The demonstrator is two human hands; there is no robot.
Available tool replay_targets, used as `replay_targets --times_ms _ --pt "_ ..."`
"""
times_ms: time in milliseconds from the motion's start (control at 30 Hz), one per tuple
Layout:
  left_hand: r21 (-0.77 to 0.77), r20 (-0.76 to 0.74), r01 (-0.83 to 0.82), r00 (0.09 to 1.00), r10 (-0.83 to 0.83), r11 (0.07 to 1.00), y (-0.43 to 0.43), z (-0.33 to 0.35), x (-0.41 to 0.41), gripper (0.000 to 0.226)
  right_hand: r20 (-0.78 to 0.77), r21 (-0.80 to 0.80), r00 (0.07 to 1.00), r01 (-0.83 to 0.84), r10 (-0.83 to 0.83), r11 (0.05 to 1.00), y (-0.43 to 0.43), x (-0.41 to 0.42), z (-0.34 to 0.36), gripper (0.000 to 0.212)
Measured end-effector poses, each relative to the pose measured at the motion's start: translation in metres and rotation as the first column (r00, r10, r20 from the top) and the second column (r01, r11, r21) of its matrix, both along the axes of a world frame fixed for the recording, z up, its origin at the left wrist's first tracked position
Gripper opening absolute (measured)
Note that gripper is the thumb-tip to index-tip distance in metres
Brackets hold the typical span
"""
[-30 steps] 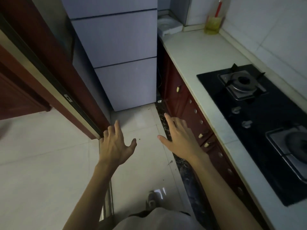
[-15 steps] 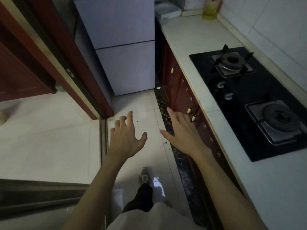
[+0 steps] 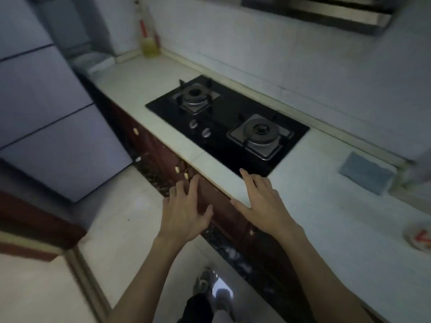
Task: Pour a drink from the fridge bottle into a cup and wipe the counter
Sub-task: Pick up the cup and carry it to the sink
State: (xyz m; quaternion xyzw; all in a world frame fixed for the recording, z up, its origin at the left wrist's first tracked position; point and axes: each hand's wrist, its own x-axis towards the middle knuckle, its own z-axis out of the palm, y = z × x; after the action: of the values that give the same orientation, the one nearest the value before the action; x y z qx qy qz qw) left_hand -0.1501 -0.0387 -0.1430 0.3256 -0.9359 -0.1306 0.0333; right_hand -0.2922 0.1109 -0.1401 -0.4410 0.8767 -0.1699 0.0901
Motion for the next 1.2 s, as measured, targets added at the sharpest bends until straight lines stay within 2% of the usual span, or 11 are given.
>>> replay_targets --times_ms 200,267,467,700,833,967,1200 --pt "0.035 -0.026 0.337 0.941 -0.336 0.941 0.034 -0.006 -0.076 0.081 0.002 0.038 0.942 0.336 -0.337 0.941 0.074 -0.022 0.001 0.077" --pt "0.040 -0.021 0.456 0.890 -0.456 0.889 0.050 -0.009 -0.099 0.081 -0.001 0.050 0.886 0.463 -0.463 0.885 0.101 -0.022 0.000 0.078" --pt "0.098 -0.031 0.664 0.747 -0.664 0.741 0.096 -0.013 -0.139 0.082 0.002 0.067 0.699 0.713 -0.715 0.698 0.159 -0.013 0.000 0.079" --pt "0.128 -0.048 0.832 0.549 -0.835 0.540 0.161 -0.016 -0.172 0.080 -0.001 0.050 0.461 0.886 -0.888 0.460 0.219 0.012 -0.002 0.080" --pt "0.141 -0.065 0.872 0.481 -0.874 0.469 0.199 -0.015 -0.186 0.081 0.001 0.044 0.370 0.928 -0.929 0.370 0.252 0.019 -0.002 0.081" --pt "0.152 -0.060 0.883 0.457 -0.887 0.445 0.234 -0.021 -0.199 0.082 -0.002 0.041 0.347 0.937 -0.938 0.347 0.286 0.017 -0.001 0.082" --pt "0.129 -0.003 0.846 0.521 -0.853 0.517 0.291 -0.026 -0.220 0.085 -0.011 0.045 0.439 0.898 -0.898 0.438 0.349 -0.013 -0.003 0.082"
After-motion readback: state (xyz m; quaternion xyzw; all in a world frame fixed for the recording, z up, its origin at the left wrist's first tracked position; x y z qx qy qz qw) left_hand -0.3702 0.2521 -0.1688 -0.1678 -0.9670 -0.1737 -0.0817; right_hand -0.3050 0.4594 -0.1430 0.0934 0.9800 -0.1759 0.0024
